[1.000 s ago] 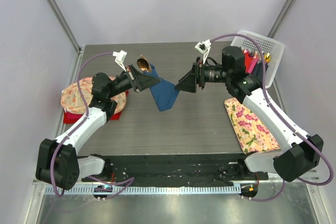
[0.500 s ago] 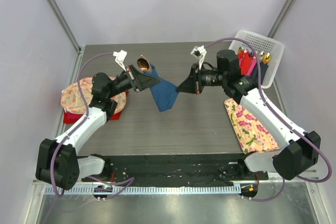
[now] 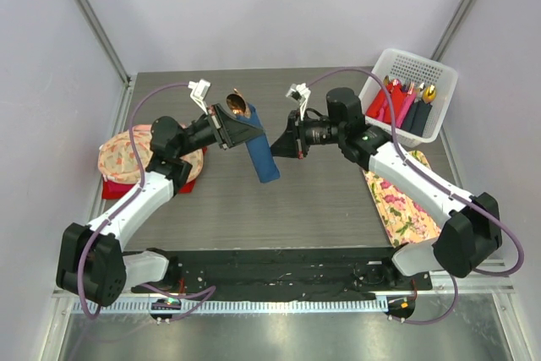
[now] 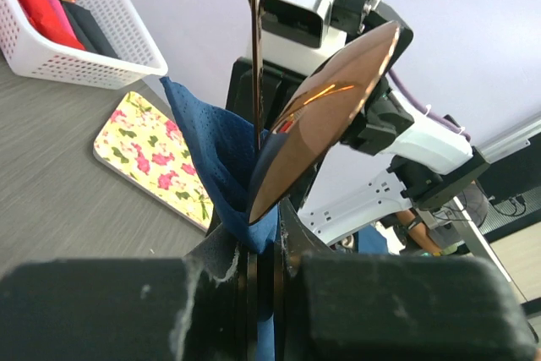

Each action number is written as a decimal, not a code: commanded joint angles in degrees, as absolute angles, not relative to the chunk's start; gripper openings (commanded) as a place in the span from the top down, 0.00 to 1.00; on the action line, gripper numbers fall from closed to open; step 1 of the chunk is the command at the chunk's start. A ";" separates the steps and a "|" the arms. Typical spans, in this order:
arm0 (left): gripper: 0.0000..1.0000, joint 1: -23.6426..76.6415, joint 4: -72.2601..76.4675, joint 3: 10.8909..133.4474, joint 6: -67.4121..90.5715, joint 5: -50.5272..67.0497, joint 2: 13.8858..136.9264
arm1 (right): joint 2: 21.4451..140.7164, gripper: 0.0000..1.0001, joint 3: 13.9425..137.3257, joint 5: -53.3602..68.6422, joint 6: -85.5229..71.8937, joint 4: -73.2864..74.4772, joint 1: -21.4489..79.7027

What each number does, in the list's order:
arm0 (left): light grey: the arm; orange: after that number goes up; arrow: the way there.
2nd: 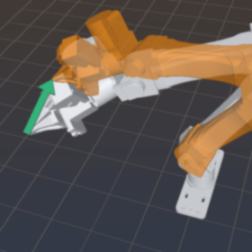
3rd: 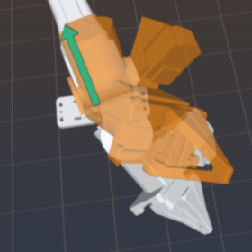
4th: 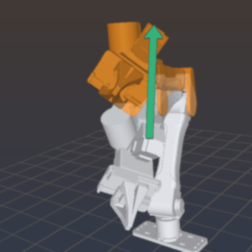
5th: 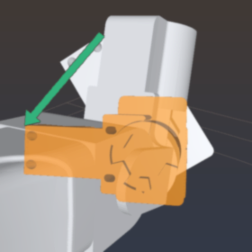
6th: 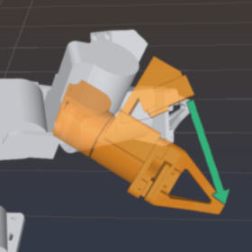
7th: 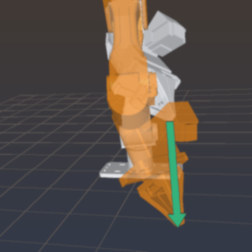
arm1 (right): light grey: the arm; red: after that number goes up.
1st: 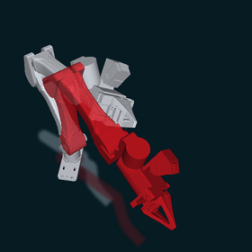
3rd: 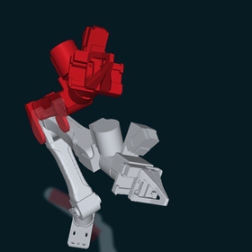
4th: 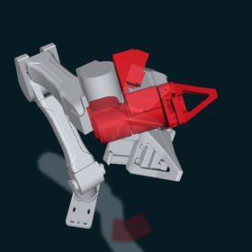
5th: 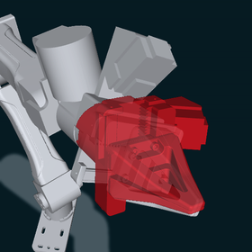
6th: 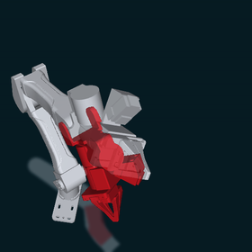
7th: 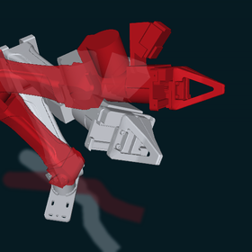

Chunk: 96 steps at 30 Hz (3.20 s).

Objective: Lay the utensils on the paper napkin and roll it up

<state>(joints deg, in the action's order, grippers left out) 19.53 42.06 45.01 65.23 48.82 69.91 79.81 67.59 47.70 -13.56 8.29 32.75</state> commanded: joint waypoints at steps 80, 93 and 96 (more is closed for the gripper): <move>1.00 21.35 39.73 45.88 62.67 43.42 70.22 | 82.62 0.66 63.37 51.33 -35.42 -15.82 37.18; 0.77 22.15 39.12 45.09 60.91 43.07 68.91 | 80.69 0.99 61.61 47.30 -40.69 -19.95 37.35; 0.54 21.18 35.95 44.39 58.72 40.96 67.50 | 79.46 0.99 61.87 45.09 -41.83 -20.13 36.74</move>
